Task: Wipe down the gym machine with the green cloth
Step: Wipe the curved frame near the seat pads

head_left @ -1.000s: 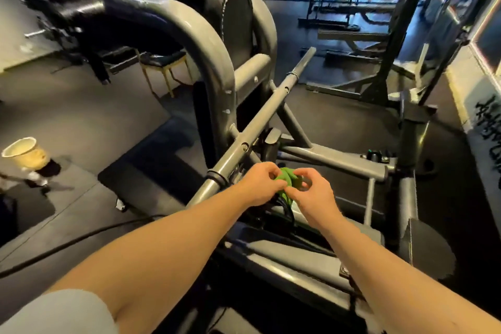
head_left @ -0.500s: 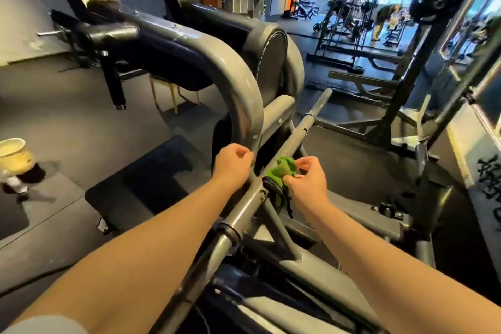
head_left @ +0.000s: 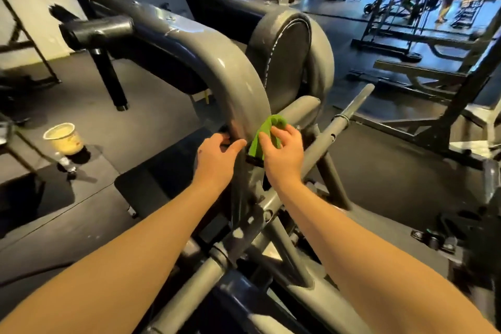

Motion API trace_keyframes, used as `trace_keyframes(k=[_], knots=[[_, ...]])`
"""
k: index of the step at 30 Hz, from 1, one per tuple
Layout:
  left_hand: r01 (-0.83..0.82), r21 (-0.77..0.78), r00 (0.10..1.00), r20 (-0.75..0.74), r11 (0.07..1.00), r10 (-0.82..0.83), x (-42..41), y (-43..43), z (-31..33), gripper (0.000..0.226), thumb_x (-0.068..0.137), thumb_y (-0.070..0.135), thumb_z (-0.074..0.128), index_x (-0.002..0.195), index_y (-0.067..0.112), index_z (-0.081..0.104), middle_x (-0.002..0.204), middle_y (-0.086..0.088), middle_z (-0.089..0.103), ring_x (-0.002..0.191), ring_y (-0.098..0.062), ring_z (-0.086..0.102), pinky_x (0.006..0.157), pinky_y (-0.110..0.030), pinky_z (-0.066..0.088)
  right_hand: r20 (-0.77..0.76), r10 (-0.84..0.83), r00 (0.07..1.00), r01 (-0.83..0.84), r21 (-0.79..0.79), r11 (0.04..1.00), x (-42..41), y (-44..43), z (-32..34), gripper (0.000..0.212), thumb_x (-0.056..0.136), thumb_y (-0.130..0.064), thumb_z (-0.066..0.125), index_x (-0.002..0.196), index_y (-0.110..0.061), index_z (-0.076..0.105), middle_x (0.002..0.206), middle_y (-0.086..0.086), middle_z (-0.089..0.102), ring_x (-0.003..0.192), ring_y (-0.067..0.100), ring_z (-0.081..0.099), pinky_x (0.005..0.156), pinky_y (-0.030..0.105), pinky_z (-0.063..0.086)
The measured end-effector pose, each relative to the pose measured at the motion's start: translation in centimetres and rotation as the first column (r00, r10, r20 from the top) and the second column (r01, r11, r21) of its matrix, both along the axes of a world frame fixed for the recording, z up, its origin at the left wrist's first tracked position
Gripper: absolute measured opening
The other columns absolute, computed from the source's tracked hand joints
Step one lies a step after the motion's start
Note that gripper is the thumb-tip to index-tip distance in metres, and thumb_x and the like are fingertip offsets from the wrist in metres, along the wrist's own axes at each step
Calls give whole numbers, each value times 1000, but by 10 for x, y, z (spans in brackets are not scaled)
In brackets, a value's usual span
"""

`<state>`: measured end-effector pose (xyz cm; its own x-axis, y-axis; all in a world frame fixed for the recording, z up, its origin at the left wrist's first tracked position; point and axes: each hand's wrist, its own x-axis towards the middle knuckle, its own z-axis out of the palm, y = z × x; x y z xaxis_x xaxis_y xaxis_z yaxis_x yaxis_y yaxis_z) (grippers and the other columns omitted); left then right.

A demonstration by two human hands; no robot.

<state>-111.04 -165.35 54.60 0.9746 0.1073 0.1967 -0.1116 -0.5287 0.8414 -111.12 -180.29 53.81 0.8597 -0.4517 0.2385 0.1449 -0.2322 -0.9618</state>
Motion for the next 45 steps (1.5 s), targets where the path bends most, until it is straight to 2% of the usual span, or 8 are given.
trace_keyframes(k=[6, 10, 13, 20, 26, 33, 40, 45], knots=[[-30, -102, 999, -18, 994, 28, 9, -1, -8, 34, 79, 66, 71, 95, 36, 69, 101, 3, 70, 95, -13, 68, 83, -40, 60, 119, -50, 992, 44, 47, 998, 5, 3, -47, 6, 91, -1, 71, 96, -3, 72, 114, 2, 53, 100, -11, 53, 88, 3, 41], [-26, -234, 1000, -20, 972, 22, 6, -6, -7, 14, 89, 38, 76, 97, 28, 70, 107, -5, 71, 98, -15, 70, 84, -42, 63, -112, 87, 990, -83, 41, 996, -11, 5, -98, 10, 89, 5, 70, 82, -1, 65, 107, 15, 54, 92, -8, 54, 79, 3, 40], [-31, -265, 999, -24, 964, 26, 3, -10, -5, 9, 92, 27, 75, 98, 25, 69, 103, -3, 73, 98, -14, 71, 85, -42, 63, -194, 134, 972, -118, 90, 989, -4, -4, -94, 16, 87, -4, 75, 77, -11, 65, 103, 8, 56, 88, 3, 57, 85, 20, 48], [-28, -269, 1000, -12, 963, 25, 4, -11, -5, 8, 92, 27, 75, 95, 27, 67, 99, 1, 74, 96, -14, 71, 84, -40, 63, 166, 105, 981, -119, 79, 990, 9, -15, -38, 15, 87, 2, 74, 77, -5, 66, 101, 11, 57, 85, -7, 57, 75, 7, 44], [-27, -300, 1000, -14, 953, 24, 7, -7, -13, 12, 89, 29, 78, 96, 25, 69, 102, -3, 73, 98, -16, 70, 83, -43, 63, -226, 250, 942, -237, 81, 968, -9, -7, -103, 28, 86, -5, 78, 70, -21, 61, 92, -1, 55, 78, 2, 57, 73, 16, 42], [6, -233, 1000, 8, 973, -4, 15, 2, -19, 25, 84, 46, 79, 101, 32, 68, 103, 5, 73, 100, -15, 70, 85, -44, 62, 138, 182, 974, -182, -15, 983, 10, -18, -26, 19, 90, -3, 72, 81, -14, 60, 93, 6, 55, 78, -2, 52, 69, 10, 43], [23, -222, 1000, 0, 975, -24, 16, 4, -21, 31, 82, 51, 79, 103, 31, 68, 101, 9, 72, 100, -13, 69, 87, -44, 61, -216, 226, 950, -238, -31, 971, 2, -15, -78, 24, 90, -12, 74, 75, -22, 57, 92, -1, 55, 78, 3, 53, 74, 25, 42], [31, -197, 1000, 7, 980, -30, 17, 5, -16, 23, 84, 44, 80, 100, 33, 67, 98, 10, 73, 95, -8, 71, 87, -44, 61, 167, 206, 964, -196, -79, 978, 14, -17, -5, 13, 90, -8, 74, 83, -10, 63, 94, 7, 58, 84, 9, 57, 74, 14, 47]])
